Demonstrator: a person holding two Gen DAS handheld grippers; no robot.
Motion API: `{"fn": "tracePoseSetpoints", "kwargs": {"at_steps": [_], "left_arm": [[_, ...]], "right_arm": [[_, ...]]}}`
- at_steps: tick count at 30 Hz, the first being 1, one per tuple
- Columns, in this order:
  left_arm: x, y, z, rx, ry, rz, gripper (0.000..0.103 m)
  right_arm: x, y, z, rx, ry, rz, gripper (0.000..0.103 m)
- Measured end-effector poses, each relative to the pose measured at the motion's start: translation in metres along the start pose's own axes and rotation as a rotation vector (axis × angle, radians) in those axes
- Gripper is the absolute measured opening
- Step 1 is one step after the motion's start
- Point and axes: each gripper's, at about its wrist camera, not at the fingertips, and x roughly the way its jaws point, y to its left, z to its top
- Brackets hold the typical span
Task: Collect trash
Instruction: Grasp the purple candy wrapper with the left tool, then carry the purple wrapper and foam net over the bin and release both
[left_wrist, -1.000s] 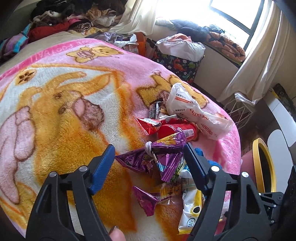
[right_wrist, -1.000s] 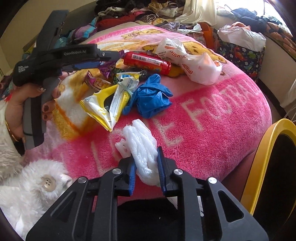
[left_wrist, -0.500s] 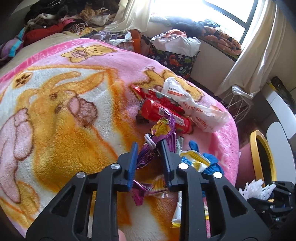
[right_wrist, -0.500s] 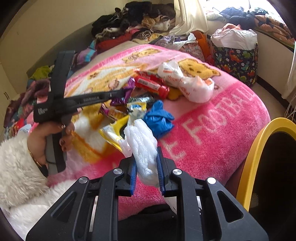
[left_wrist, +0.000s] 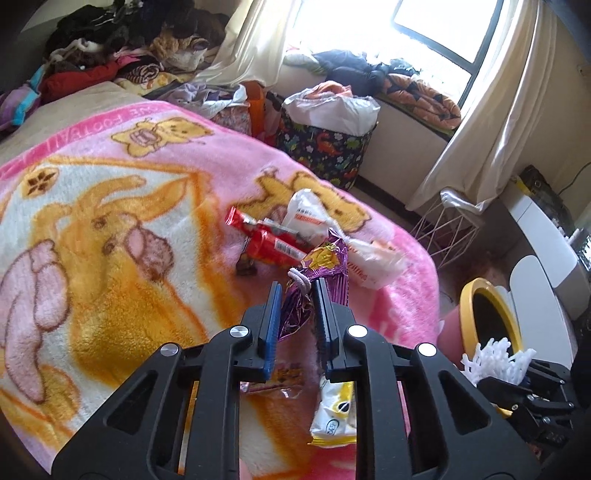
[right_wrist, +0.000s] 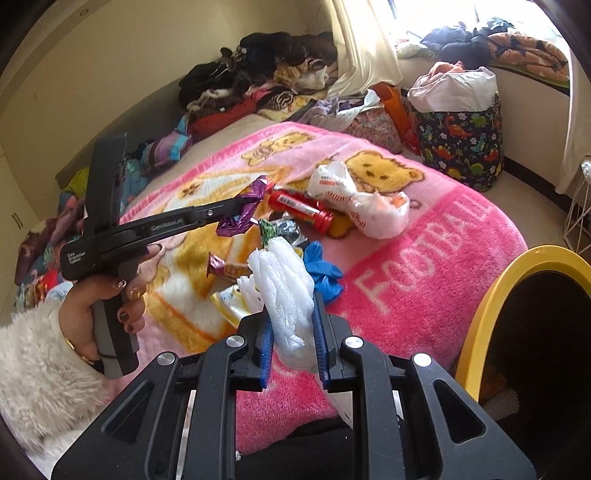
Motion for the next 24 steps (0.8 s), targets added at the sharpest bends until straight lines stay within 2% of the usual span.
{"fn": "tracePoseSetpoints", "kwargs": {"at_steps": [12, 24], "left_arm": [[-0.023, -0.029, 0.015, 0.011, -0.056, -0.07, 0.012], [-0.021, -0.074, 0.008, 0.091, -0.036, -0.135, 0.012]], "right_arm": [[-0.03, -0.014, 0.013, 0.047, -0.092, -0.02, 0.018], [-0.064, -0.045, 0.019, 0.118, -0.174, -0.077, 0.018]]}}
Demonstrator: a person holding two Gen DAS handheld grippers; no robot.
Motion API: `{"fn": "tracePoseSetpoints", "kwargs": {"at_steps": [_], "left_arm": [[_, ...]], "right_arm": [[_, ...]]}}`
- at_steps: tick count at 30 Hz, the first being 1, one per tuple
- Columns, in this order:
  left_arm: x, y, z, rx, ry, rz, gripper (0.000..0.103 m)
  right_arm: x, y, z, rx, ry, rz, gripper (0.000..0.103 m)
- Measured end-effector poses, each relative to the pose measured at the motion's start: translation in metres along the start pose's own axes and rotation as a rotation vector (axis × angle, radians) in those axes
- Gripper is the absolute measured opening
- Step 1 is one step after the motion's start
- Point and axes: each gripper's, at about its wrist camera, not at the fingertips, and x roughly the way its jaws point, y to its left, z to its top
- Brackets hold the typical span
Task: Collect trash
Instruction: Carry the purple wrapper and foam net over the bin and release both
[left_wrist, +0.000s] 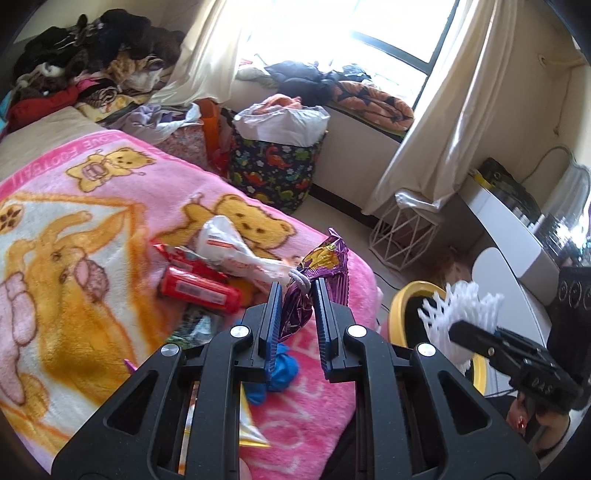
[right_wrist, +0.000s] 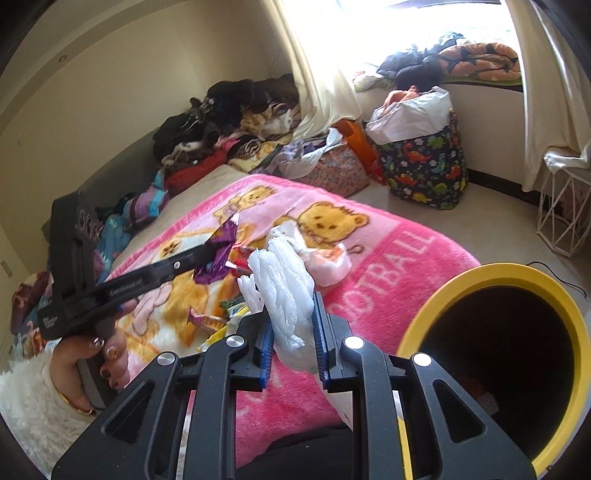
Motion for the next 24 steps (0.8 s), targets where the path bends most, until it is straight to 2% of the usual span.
{"fn": "tracePoseSetpoints", "kwargs": {"at_steps": [24], "left_arm": [[0.018, -0.077, -0.018, 0.125, 0.06, -0.122, 0.012]], "right_arm": [[-0.05, -0.064, 0.002, 0.134, -0.115, -0.144, 0.018]]}}
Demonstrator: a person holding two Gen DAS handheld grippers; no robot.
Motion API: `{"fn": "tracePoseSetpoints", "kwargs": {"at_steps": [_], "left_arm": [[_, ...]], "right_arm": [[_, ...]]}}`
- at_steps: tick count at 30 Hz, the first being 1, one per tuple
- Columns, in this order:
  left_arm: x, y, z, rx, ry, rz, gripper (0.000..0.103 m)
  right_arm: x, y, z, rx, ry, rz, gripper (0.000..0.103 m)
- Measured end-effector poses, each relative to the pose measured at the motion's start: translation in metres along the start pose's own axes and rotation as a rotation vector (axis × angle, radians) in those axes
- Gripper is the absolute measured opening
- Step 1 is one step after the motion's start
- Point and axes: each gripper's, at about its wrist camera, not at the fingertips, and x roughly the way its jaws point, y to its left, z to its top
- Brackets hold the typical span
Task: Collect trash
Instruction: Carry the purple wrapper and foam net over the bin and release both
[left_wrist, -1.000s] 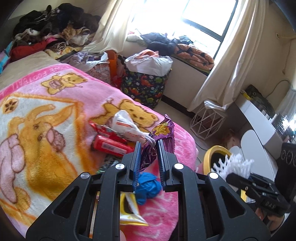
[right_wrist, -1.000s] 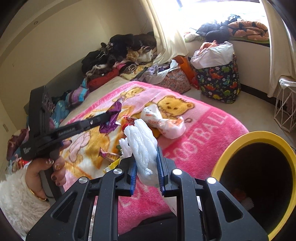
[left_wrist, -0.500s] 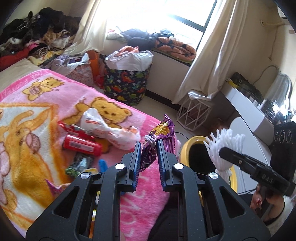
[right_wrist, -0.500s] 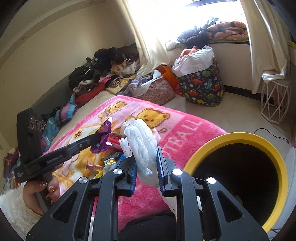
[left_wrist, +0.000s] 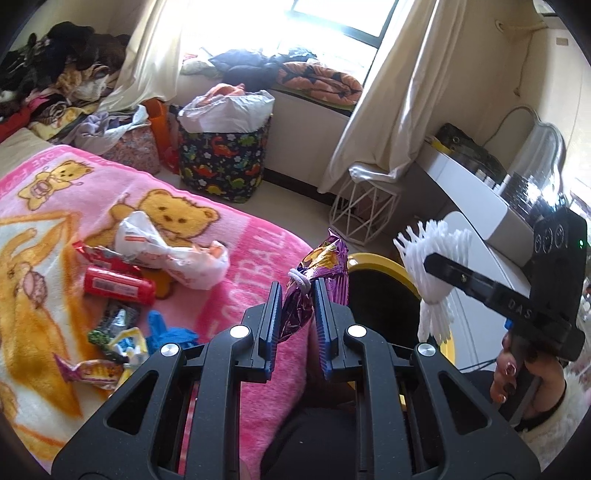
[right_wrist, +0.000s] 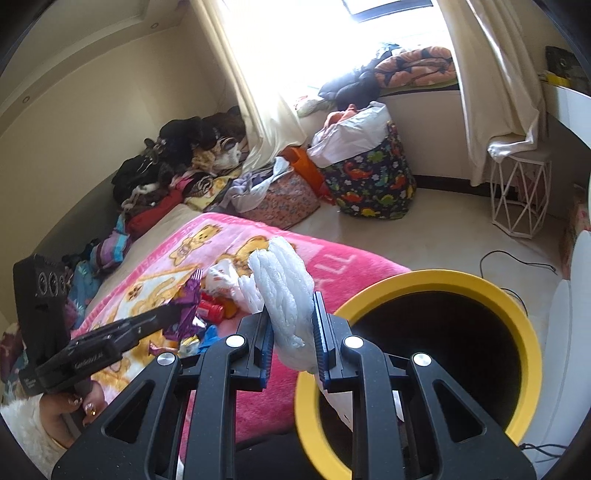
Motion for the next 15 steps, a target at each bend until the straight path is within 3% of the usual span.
{"fn": "tracePoseSetpoints", "kwargs": {"at_steps": [15], "left_arm": [[0.02, -0.034, -0.009, 0.066, 0.047, -0.054, 0.012]], "right_arm": [[-0.017, -0.044, -0.007, 0.086, -0.04, -0.085, 0.018]]}}
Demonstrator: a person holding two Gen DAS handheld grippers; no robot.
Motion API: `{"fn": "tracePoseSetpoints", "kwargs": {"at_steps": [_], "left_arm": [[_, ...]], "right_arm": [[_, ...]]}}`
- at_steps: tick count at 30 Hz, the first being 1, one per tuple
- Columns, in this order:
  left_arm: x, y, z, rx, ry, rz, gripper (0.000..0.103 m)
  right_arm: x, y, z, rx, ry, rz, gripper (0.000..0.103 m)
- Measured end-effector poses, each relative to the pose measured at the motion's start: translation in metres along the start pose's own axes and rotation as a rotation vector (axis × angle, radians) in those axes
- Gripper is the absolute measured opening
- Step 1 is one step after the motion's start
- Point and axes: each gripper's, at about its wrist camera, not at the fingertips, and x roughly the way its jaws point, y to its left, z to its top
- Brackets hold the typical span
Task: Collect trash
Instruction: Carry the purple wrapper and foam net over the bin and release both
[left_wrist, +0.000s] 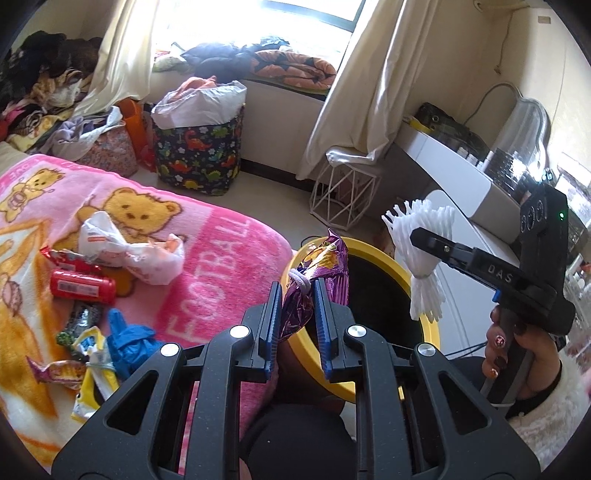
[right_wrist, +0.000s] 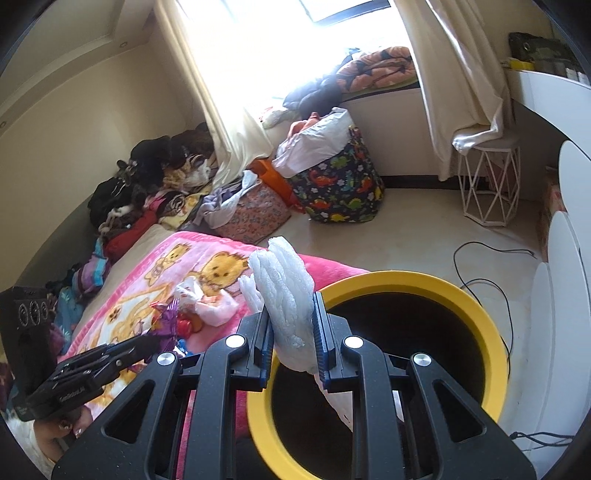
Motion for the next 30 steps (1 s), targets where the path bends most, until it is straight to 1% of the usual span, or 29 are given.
{"fn": "tracePoseSetpoints", "kwargs": {"at_steps": [14, 26, 30], "left_arm": [[0.025, -0.023, -0.007, 0.044, 0.056, -0.027, 0.012], [0.053, -0.049, -0.02, 0.103, 0.124, -0.061, 0.012], [0.063, -0.057, -0.024, 0.119, 0.144, -0.071, 0.012]], "right_arm": [[0.002, -0.035, -0.007, 0.072, 0.006, -0.059, 0.018], [0.007, -0.058, -0.013, 0.13, 0.021, -0.085, 0.018], [0.008, -0.064, -0.015, 0.144, 0.022, -0.095, 0.02]]}}
